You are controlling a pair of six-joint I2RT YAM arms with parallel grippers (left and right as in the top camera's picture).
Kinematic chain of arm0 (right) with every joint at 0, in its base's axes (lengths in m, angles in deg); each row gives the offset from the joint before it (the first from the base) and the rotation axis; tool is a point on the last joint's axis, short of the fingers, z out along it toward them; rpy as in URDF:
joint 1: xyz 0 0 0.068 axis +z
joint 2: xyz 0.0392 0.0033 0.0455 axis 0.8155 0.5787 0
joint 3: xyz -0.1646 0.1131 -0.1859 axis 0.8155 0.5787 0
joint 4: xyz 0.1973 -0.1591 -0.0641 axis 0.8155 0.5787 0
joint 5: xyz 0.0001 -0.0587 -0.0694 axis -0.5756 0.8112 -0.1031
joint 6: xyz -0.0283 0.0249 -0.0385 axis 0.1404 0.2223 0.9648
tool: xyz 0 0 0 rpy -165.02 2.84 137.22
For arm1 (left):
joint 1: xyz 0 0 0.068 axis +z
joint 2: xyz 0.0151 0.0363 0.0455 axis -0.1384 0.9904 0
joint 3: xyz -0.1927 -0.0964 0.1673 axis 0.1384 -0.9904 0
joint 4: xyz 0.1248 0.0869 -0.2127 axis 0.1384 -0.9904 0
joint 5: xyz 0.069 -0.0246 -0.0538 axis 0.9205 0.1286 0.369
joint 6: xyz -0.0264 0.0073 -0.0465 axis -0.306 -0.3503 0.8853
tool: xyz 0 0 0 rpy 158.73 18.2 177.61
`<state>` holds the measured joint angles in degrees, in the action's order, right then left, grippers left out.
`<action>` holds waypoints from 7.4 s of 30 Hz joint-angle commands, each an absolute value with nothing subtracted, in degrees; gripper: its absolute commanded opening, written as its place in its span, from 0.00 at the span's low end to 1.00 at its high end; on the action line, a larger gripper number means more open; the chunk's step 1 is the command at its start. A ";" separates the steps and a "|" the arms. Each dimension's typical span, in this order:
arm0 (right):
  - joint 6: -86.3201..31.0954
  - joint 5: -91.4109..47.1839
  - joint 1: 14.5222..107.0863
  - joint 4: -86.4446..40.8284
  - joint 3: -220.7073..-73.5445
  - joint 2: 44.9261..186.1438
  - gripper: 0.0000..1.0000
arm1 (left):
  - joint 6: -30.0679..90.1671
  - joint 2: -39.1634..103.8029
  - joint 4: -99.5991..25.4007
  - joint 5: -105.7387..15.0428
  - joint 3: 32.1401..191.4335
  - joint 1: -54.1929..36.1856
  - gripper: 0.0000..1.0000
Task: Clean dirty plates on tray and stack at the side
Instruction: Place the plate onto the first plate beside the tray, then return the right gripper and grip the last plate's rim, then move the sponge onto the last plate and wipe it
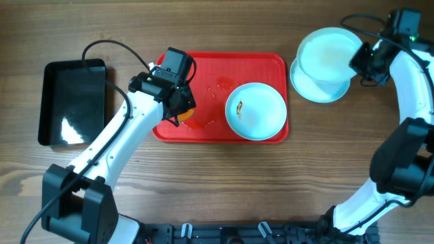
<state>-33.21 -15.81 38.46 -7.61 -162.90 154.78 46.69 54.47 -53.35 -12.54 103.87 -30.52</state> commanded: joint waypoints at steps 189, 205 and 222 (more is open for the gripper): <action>-37.73 -21.45 81.03 -27.93 -138.37 156.11 0.04 | 35.09 73.57 -42.20 9.75 104.27 -33.93 0.04; -37.73 -20.29 81.03 -27.69 -138.37 156.11 0.04 | 37.80 61.23 -41.04 -20.52 104.25 -34.59 0.04; -37.67 -20.46 81.03 -27.45 -138.37 156.11 0.04 | 37.60 73.95 -47.06 -10.31 104.14 -37.04 0.04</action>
<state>-38.98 -22.96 81.10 -28.65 -139.05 154.69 37.23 71.48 -43.86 -19.75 104.60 -37.12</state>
